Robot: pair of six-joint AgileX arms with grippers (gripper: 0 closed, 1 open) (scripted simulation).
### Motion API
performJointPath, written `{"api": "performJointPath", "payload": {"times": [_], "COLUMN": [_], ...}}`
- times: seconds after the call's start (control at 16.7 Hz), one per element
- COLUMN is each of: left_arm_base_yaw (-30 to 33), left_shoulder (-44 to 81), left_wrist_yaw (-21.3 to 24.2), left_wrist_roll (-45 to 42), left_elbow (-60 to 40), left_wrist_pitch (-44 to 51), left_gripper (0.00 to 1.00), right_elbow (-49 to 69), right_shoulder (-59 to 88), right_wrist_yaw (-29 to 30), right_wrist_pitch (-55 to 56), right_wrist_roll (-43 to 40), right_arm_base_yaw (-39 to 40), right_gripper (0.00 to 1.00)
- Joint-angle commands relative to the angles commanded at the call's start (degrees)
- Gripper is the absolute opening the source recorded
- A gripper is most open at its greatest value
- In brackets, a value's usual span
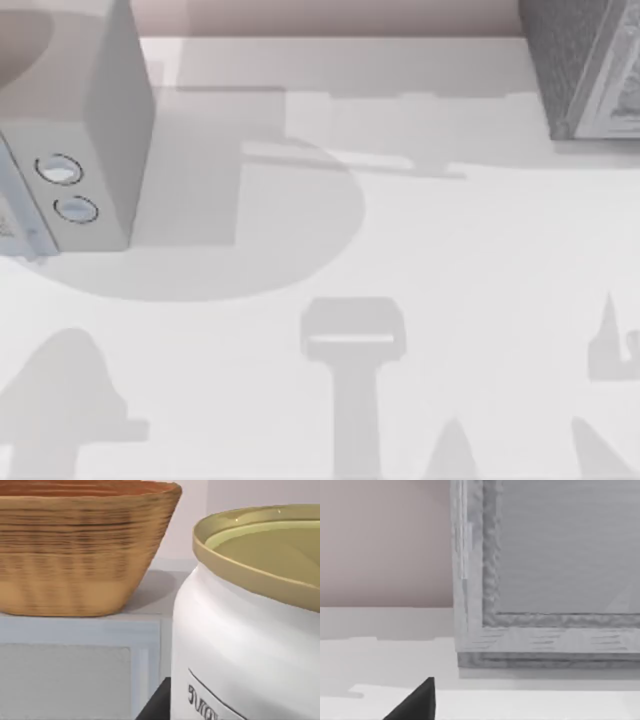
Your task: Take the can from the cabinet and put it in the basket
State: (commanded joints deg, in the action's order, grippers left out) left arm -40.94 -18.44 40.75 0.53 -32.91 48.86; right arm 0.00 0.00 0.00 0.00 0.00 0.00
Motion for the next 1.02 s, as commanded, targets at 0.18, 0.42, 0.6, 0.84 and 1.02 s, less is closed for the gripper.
{"api": "performJointPath", "payload": {"times": [0.18,0.42,0.6,0.84,1.02], "left_arm_base_yaw": [-4.9,-6.5,-5.2,-5.4,-5.8], "left_shoulder": [-7.8,-10.2,3.7,7.2,16.2], "left_wrist_yaw": [4.9,6.4,6.2,8.0,12.1], "left_wrist_roll": [0.0,0.0,-0.1,-0.2,-0.4], "left_elbow": [1.7,2.3,2.3,-0.7,-7.6], "left_wrist_pitch": [7.6,9.9,9.9,8.5,5.1], "left_gripper": [0.00,0.00,0.00,0.00,0.00], "right_elbow": [0.0,0.0,0.0,0.0,0.0], "right_shoulder": [0.0,0.0,0.0,0.0,0.0], "right_wrist_yaw": [0.0,0.0,0.0,0.0,0.0], "right_wrist_pitch": [0.0,0.0,0.0,0.0,0.0], "right_wrist_roll": [0.0,0.0,0.0,0.0,0.0], "right_arm_base_yaw": [0.0,0.0,0.0,0.0,0.0], "right_gripper": [1.00,1.00,1.00,1.00,1.00]}}
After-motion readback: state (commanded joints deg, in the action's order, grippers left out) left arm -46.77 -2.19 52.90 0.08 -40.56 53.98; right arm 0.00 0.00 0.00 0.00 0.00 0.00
